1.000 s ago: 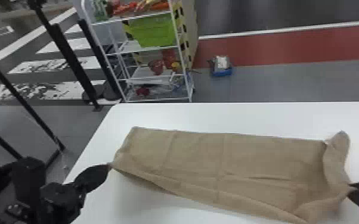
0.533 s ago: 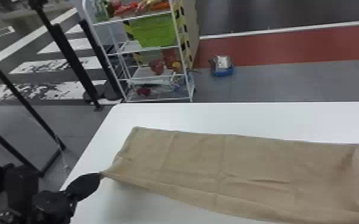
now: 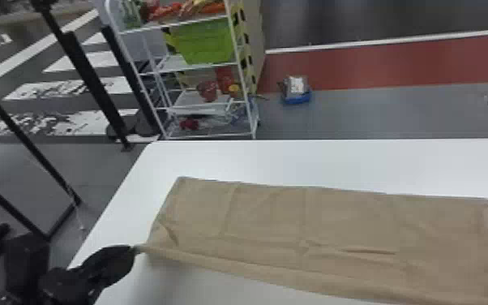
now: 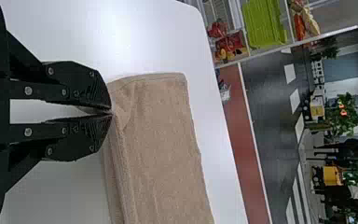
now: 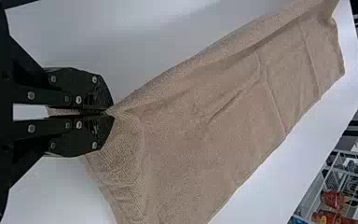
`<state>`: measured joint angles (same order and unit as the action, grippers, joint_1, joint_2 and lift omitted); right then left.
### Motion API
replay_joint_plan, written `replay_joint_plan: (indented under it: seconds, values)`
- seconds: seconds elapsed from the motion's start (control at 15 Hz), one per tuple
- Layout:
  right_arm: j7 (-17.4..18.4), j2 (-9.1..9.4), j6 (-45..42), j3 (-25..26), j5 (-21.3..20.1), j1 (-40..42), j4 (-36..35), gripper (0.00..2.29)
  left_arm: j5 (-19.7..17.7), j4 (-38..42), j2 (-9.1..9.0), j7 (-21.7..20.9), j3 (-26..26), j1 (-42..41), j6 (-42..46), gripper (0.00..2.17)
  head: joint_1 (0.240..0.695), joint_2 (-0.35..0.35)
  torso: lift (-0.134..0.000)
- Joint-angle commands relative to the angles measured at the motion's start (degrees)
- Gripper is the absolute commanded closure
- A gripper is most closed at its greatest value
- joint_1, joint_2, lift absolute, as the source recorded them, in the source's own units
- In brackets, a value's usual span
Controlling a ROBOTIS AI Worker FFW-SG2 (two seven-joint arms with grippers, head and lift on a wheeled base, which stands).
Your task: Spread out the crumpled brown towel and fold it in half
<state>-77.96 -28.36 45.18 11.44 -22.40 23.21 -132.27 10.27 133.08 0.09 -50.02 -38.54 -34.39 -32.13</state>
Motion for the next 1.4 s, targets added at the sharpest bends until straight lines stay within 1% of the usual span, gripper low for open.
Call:
replay_joint_plan:
  seconds: [0.0,0.07,0.13,0.27,0.33,0.4,0.47,0.53,0.6,0.67,0.73,0.87,0.93,1.0,1.07,1.13,1.2,1.27,1.33]
  values:
    - [-0.4,-0.64,0.7,-0.1,-0.4,0.1,-0.4,0.41,2.9,0.0,-0.24,-0.3,0.0,-0.2,0.0,0.05,0.695,0.272,-0.124]
    - [-0.4,-0.73,0.7,-0.1,-0.5,0.3,-0.4,0.32,4.0,0.1,-0.24,-1.3,-0.5,-0.2,-0.2,0.05,0.695,0.272,-0.124]
    - [-0.4,-0.99,0.7,-0.2,-0.5,0.5,-0.4,0.26,4.9,0.2,-0.24,-3.2,-1.3,-0.3,-0.2,0.05,0.695,0.275,-0.124]
    - [-0.4,-1.78,0.5,-0.6,-1.7,1.1,-0.4,0.21,6.9,0.1,-0.24,-6.2,-3.4,-0.3,0.0,0.07,0.695,0.286,-0.124]
    - [-0.4,-1.87,0.5,-0.6,-1.9,1.3,-0.3,0.19,7.9,-0.1,-0.24,-6.3,-4.0,-0.3,0.0,0.08,0.695,0.291,-0.124]
    - [-0.4,-1.70,0.8,-0.3,-0.4,0.9,0.1,0.20,8.1,-0.2,-0.24,-5.6,-4.3,-0.3,-0.2,0.09,0.695,0.300,-0.124]
    - [-0.4,-0.99,2.8,0.2,1.2,-0.7,0.4,0.20,7.7,-0.1,-0.24,-4.6,-4.3,-0.3,-0.2,0.09,0.695,0.324,-0.124]
    - [-0.4,0.59,4.0,0.9,4.1,-2.6,1.0,0.20,7.0,0.4,-0.24,-2.4,-3.7,-0.3,-0.7,0.09,0.695,0.336,-0.124]
    - [-0.4,2.61,5.2,1.4,6.4,-4.2,1.5,0.20,6.4,1.2,-0.24,-0.3,-2.2,-0.3,-1.2,0.09,0.695,0.346,-0.124]
    - [-0.4,4.54,8.7,1.2,7.8,-6.1,1.6,0.20,5.6,1.9,-0.24,1.1,-0.7,-0.3,-2.1,0.09,0.695,0.350,-0.124]
    - [-0.4,6.04,11.6,0.3,8.1,-7.1,1.5,0.21,4.2,2.8,-0.24,1.9,0.7,-0.3,-3.7,0.09,0.695,0.350,-0.124]
    - [-0.4,8.24,11.6,-0.5,7.9,-7.4,0.9,0.21,-0.2,3.3,-0.24,3.4,1.7,-0.4,-4.6,0.10,0.695,0.346,-0.124]
    - [-0.4,8.94,11.2,-0.5,7.8,-7.5,0.7,0.21,-3.3,3.1,-0.24,5.1,1.9,-0.4,-4.7,0.11,0.695,0.341,-0.124]
    - [-0.4,9.20,9.3,0.0,7.9,-7.4,0.7,0.21,-5.3,2.7,-0.24,5.8,2.2,-0.4,-4.7,0.11,0.695,0.340,-0.124]
    - [-0.4,9.20,7.7,0.7,8.2,-7.4,0.8,0.21,-6.3,2.4,-0.24,6.3,2.8,-0.3,-4.7,0.11,0.695,0.338,-0.124]
    - [-0.4,9.20,7.7,1.5,8.6,-7.4,1.1,0.21,-6.8,1.8,-0.24,8.6,3.5,-0.1,-3.9,0.11,0.695,0.326,-0.124]
    - [-0.4,9.29,8.0,2.0,9.1,-7.3,1.7,0.21,-6.8,1.0,-0.24,9.3,3.8,0.8,-2.1,0.12,0.695,0.316,-0.124]
    - [1.6,9.64,8.9,2.1,9.2,-7.0,2.1,0.21,-6.7,0.7,-0.24,9.8,4.3,2.7,-2.8,0.15,0.695,0.308,-0.124]
    - [3.8,10.43,8.9,1.7,8.9,-6.8,2.9,0.21,-6.6,0.7,-0.24,9.9,4.5,4.2,-3.9,0.15,0.695,0.299,-0.124]
